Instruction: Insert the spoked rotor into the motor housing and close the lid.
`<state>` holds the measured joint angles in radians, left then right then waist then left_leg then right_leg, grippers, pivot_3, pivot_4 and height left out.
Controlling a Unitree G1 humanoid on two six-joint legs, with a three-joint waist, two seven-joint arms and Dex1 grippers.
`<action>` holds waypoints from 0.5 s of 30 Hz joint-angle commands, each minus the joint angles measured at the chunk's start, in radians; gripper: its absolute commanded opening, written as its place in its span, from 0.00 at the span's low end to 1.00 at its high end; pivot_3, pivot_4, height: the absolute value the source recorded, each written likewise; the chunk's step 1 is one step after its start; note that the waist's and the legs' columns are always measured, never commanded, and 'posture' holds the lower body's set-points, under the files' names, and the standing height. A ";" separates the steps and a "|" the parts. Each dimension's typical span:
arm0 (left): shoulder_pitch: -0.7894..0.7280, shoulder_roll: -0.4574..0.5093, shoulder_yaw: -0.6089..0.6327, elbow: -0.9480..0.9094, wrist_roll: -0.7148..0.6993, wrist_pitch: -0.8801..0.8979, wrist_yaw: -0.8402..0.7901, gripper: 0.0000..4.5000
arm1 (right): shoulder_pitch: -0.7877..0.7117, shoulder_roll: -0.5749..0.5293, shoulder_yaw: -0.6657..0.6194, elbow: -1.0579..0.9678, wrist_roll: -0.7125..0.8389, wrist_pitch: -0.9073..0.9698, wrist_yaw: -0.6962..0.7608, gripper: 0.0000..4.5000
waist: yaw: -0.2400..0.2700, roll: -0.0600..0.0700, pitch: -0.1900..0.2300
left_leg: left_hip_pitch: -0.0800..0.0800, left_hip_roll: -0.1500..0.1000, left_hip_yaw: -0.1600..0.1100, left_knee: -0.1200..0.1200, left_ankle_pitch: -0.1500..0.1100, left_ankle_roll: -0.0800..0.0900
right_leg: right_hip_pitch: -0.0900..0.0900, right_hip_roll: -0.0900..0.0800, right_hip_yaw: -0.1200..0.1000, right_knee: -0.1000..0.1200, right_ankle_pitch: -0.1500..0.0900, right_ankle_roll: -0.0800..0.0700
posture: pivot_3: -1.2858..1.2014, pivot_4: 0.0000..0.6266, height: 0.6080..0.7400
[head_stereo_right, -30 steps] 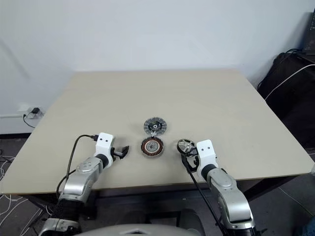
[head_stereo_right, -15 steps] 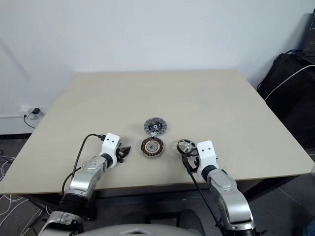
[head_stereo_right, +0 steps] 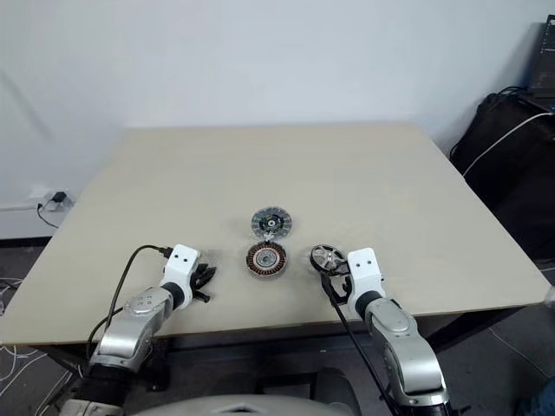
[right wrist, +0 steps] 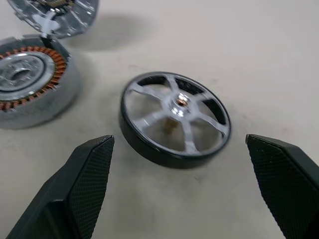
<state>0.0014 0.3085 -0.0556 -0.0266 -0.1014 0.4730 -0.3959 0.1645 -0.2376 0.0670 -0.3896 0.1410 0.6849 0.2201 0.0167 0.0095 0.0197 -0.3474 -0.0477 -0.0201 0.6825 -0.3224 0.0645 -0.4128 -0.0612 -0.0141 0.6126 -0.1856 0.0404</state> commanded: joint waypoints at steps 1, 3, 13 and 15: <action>-0.058 -0.032 -0.039 -0.108 -0.041 0.013 -0.040 0.15 | -0.029 0.002 -0.008 0.001 0.001 -0.028 0.005 1.00 | 0.005 0.000 0.000 | 0.000 0.000 0.000 0.000 0.000 -0.001 | 0.000 0.000 0.000 0.000 0.000 0.000 | 0.52 0.00 1.00; -0.091 -0.051 -0.077 -0.103 -0.037 0.010 -0.054 0.15 | -0.034 0.002 -0.005 0.007 0.000 -0.030 0.006 1.00 | 0.007 0.000 0.000 | 0.000 0.000 0.000 0.000 0.000 0.000 | 0.000 0.000 0.000 0.000 0.000 0.000 | 0.52 0.00 1.00; -0.279 -0.144 -0.199 0.152 0.032 -0.066 -0.063 0.15 | -0.032 0.013 0.003 0.000 -0.001 -0.033 -0.003 1.00 | 0.003 0.000 0.000 | -0.001 -0.001 0.000 0.000 0.002 0.002 | 0.003 0.005 0.000 0.000 0.000 0.000 | 0.52 0.00 1.00; -0.299 -0.155 -0.203 0.201 0.043 -0.086 -0.061 0.15 | -0.024 0.017 0.000 -0.009 -0.001 -0.032 -0.008 1.00 | 0.003 0.000 0.000 | -0.001 -0.001 0.001 0.000 0.002 0.002 | 0.003 0.008 0.001 0.000 0.000 -0.001 | 0.52 0.00 1.00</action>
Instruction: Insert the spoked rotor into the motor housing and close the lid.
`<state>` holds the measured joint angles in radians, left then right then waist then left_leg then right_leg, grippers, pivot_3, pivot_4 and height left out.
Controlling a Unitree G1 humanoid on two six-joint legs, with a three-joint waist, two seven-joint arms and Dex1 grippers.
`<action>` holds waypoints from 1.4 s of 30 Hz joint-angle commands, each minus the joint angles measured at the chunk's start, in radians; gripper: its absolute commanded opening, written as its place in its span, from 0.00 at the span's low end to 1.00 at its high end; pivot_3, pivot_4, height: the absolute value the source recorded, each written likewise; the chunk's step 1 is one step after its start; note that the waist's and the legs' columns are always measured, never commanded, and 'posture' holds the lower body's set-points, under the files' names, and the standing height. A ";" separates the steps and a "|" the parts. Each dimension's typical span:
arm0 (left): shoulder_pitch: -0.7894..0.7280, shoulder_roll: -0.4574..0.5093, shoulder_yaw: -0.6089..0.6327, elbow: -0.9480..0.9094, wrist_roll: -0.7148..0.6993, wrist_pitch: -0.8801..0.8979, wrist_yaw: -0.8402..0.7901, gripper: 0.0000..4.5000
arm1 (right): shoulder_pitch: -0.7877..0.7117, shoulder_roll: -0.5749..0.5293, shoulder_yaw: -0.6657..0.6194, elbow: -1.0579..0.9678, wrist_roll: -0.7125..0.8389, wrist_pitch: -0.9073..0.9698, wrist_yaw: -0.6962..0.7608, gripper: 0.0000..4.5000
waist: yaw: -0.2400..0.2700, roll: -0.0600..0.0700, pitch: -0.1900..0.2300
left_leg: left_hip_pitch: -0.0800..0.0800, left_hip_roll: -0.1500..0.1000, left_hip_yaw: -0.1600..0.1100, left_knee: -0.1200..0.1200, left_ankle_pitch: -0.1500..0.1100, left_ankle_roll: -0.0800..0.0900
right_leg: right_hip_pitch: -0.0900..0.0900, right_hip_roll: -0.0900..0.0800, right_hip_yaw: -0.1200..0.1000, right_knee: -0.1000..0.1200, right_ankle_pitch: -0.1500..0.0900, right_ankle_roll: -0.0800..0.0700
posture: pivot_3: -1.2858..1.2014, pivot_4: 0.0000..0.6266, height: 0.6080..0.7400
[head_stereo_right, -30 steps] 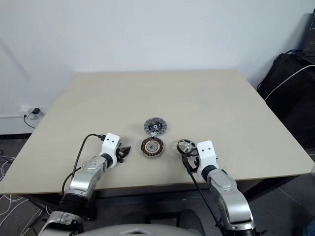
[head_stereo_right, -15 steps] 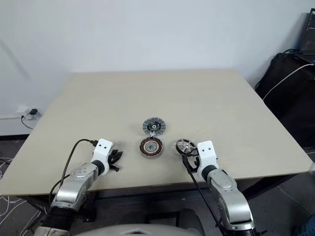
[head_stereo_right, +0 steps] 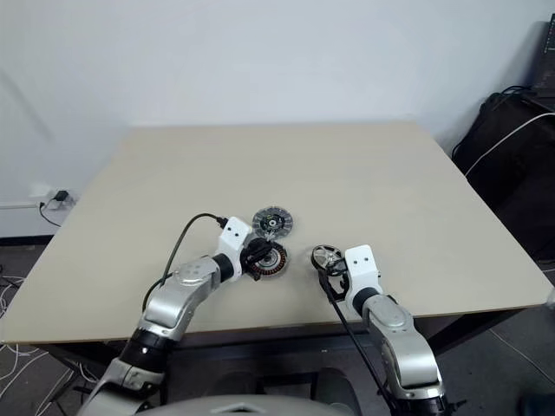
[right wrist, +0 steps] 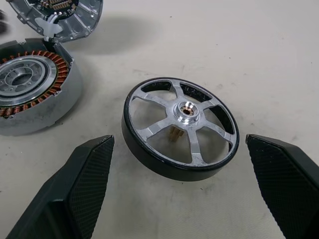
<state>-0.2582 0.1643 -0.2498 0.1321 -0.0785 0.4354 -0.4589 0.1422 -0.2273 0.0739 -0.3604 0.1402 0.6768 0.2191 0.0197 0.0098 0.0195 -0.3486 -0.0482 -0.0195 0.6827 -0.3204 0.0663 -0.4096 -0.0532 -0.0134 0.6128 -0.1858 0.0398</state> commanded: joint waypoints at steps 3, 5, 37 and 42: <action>-0.053 -0.017 -0.016 0.093 0.035 -0.070 -0.002 0.15 | 0.010 0.014 -0.013 -0.054 0.000 -0.023 -0.017 1.00 | 0.000 0.000 0.000 | 0.000 0.000 0.000 0.000 0.000 0.000 | 0.000 0.000 0.000 0.000 -0.001 -0.001 | 0.52 0.00 1.00; -0.054 -0.018 -0.019 0.112 0.042 -0.077 -0.010 0.15 | 0.017 0.017 -0.017 -0.061 0.000 -0.022 -0.021 1.00 | 0.000 0.000 0.000 | 0.000 0.000 0.000 0.000 0.000 0.000 | 0.000 0.000 0.000 0.000 -0.001 -0.001 | 0.52 0.00 1.00; 0.199 0.056 0.182 -0.199 -0.079 -0.020 0.020 0.00 | -0.159 0.046 0.098 -0.049 -0.007 0.129 -0.012 0.57 | -0.006 0.000 0.000 | 0.001 0.001 -0.001 0.000 0.000 -0.001 | -0.004 -0.005 0.000 0.000 -0.001 -0.002 | 0.52 0.00 1.00; 0.298 0.060 0.219 -0.265 -0.090 -0.050 0.032 0.00 | -0.339 0.097 0.198 0.074 -0.040 0.227 -0.019 0.20 | -0.005 0.000 0.000 | 0.001 0.000 -0.001 0.001 0.000 -0.001 | -0.003 -0.006 0.000 0.000 0.000 -0.002 | 0.52 0.00 1.00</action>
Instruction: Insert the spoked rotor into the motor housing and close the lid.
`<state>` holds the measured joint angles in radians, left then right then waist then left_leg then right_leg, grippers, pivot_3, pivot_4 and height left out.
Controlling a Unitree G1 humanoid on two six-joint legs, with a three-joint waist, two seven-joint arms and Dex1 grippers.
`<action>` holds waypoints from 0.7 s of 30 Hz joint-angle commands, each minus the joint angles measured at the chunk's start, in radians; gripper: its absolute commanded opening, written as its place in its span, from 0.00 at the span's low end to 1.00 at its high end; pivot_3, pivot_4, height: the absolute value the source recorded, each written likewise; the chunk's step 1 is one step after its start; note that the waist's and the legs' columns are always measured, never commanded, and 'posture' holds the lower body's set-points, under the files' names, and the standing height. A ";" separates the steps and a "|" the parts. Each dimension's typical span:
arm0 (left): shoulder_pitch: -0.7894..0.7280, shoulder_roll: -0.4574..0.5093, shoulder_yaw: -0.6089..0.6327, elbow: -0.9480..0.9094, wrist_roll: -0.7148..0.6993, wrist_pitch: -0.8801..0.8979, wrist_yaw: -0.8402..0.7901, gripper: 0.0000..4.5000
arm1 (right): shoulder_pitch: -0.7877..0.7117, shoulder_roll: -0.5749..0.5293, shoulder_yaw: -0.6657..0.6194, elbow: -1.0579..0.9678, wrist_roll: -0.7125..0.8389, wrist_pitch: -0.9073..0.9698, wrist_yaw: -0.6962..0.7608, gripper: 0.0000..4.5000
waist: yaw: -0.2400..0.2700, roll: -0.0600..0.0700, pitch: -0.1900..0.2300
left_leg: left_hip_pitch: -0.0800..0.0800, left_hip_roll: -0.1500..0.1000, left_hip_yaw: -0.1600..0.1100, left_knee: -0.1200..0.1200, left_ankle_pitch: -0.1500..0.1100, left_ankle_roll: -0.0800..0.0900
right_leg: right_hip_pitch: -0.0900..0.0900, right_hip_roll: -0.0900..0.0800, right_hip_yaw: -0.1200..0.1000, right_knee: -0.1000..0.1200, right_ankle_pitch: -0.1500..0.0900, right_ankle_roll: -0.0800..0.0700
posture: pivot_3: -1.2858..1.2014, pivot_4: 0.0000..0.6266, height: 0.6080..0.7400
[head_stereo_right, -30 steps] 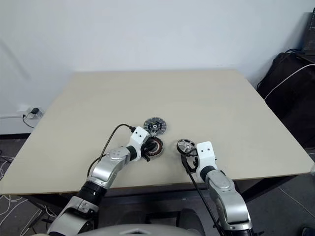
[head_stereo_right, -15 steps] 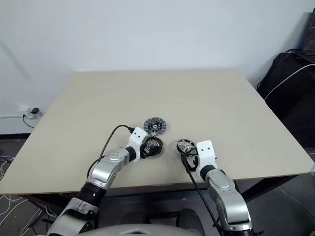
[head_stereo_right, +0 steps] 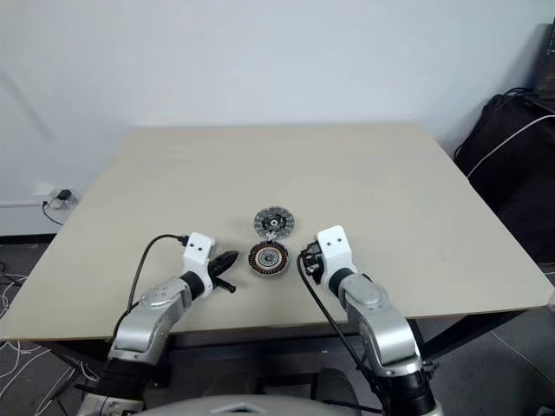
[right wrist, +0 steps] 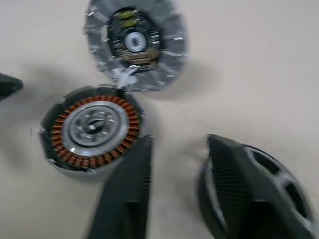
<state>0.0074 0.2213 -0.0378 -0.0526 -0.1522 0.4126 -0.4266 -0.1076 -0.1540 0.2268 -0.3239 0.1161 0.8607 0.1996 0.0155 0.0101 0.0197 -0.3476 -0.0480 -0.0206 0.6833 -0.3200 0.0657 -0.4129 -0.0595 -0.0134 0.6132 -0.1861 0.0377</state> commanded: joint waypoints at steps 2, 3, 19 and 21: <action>0.059 0.013 -0.011 -0.096 0.006 -0.060 0.000 0.00 | -0.132 0.029 0.073 0.069 -0.019 0.059 0.017 0.05 | -0.001 0.000 0.000 | 0.000 0.000 0.000 0.000 0.000 0.000 | -0.001 0.000 0.000 0.000 0.000 0.000 | 0.52 0.00 1.00; 0.082 0.029 -0.032 -0.103 0.042 -0.109 0.004 0.00 | -0.162 0.030 0.097 0.094 -0.022 0.067 0.032 0.01 | -0.002 0.000 0.000 | 0.000 0.000 -0.001 -0.001 0.000 0.000 | -0.001 0.000 0.000 0.000 0.000 -0.001 | 0.52 0.00 1.00; 0.192 0.057 -0.089 -0.139 0.037 -0.162 -0.049 0.00 | -0.378 0.081 0.237 0.368 -0.060 0.064 0.129 0.01 | -0.017 0.002 0.000 | 0.000 0.000 -0.001 -0.002 -0.002 -0.005 | -0.002 -0.001 -0.001 0.002 -0.001 -0.003 | 0.52 0.00 1.00; 0.189 0.058 -0.090 -0.141 0.034 -0.158 -0.052 0.00 | -0.390 0.091 0.234 0.395 -0.067 0.052 0.131 0.01 | -0.022 0.002 0.000 | 0.000 0.000 -0.001 -0.002 -0.002 -0.005 | -0.002 0.000 -0.002 0.002 -0.001 -0.002 | 0.52 0.00 1.00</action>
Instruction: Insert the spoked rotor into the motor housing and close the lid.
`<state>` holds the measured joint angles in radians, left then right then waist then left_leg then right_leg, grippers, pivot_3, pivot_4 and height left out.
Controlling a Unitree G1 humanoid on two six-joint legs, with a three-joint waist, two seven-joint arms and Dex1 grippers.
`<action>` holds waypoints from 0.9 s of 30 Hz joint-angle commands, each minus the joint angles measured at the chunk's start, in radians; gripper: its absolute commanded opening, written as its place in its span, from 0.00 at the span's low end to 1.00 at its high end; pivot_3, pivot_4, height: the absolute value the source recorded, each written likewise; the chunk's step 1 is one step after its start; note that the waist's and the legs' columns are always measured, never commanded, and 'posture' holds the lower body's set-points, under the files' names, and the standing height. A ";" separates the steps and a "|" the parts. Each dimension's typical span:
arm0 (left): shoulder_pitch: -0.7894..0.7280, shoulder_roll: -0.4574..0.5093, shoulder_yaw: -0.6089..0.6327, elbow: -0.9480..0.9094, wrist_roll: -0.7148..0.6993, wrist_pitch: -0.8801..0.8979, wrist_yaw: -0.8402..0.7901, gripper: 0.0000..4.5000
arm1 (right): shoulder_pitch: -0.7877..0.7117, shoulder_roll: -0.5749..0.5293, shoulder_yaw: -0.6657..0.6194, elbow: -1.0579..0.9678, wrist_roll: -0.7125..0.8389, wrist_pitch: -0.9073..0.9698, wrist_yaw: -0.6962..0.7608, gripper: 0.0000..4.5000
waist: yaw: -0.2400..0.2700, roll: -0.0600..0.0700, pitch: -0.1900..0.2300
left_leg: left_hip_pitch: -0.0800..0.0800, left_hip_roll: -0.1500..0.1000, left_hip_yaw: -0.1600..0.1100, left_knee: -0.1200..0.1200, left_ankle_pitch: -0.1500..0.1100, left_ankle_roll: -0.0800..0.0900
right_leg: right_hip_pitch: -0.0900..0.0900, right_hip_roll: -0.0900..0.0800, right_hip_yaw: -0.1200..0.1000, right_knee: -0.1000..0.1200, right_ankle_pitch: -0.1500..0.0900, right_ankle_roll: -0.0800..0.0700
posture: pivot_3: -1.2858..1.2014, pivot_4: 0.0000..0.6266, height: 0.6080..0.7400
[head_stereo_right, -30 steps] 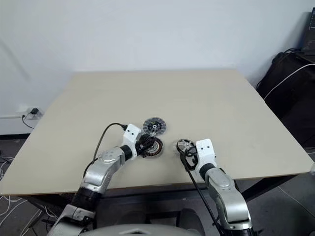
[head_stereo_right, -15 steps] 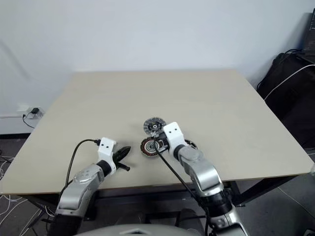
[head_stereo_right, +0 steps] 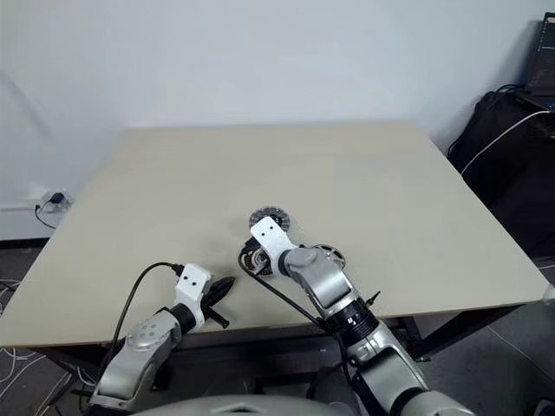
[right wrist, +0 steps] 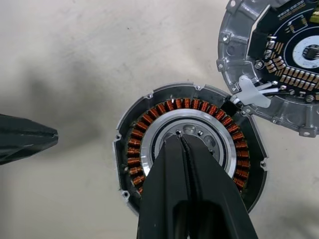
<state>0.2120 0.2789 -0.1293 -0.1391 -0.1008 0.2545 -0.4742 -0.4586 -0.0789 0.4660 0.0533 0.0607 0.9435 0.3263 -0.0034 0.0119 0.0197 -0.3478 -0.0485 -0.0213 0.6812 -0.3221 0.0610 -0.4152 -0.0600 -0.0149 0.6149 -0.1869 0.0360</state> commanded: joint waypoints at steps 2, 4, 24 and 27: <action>-0.022 -0.001 0.000 -0.053 -0.018 0.004 -0.008 0.00 | -0.052 0.023 -0.009 0.053 -0.022 -0.048 0.003 0.01 | -0.006 0.000 0.000 | 0.000 0.000 0.000 0.000 0.000 0.000 | 0.000 0.000 0.000 0.000 0.001 0.002 | 0.52 0.00 1.00; -0.028 -0.003 -0.003 -0.051 -0.021 0.006 -0.010 0.00 | -0.062 0.026 -0.015 0.083 -0.029 -0.060 0.002 0.01 | -0.009 0.000 0.000 | 0.000 0.000 0.000 0.000 0.000 -0.001 | 0.000 0.000 0.000 0.000 0.002 0.003 | 0.52 0.00 1.00; -0.063 -0.001 -0.024 -0.006 -0.018 0.009 -0.009 0.00 | 0.035 -0.032 -0.058 -0.048 -0.046 -0.073 -0.023 0.01 | -0.008 0.001 0.000 | 0.000 -0.001 -0.001 0.000 0.000 -0.001 | 0.000 0.000 0.000 0.001 0.002 0.003 | 0.52 0.00 1.00; -0.064 0.000 -0.024 -0.005 -0.019 0.012 -0.010 0.00 | 0.030 -0.010 -0.076 -0.034 -0.056 -0.103 -0.053 0.01 | -0.008 0.001 0.000 | 0.000 -0.001 0.000 0.000 0.000 -0.001 | -0.001 0.000 0.000 0.003 0.002 0.003 | 0.52 0.00 1.00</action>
<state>0.1651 0.2776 -0.1501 -0.1331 -0.1183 0.2663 -0.4810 -0.4107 -0.1017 0.4110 0.0523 0.0146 0.8733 0.2899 -0.0115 0.0129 0.0200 -0.3477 -0.0490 -0.0216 0.6814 -0.3216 0.0597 -0.4163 -0.0599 -0.0148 0.6181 -0.1852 0.0390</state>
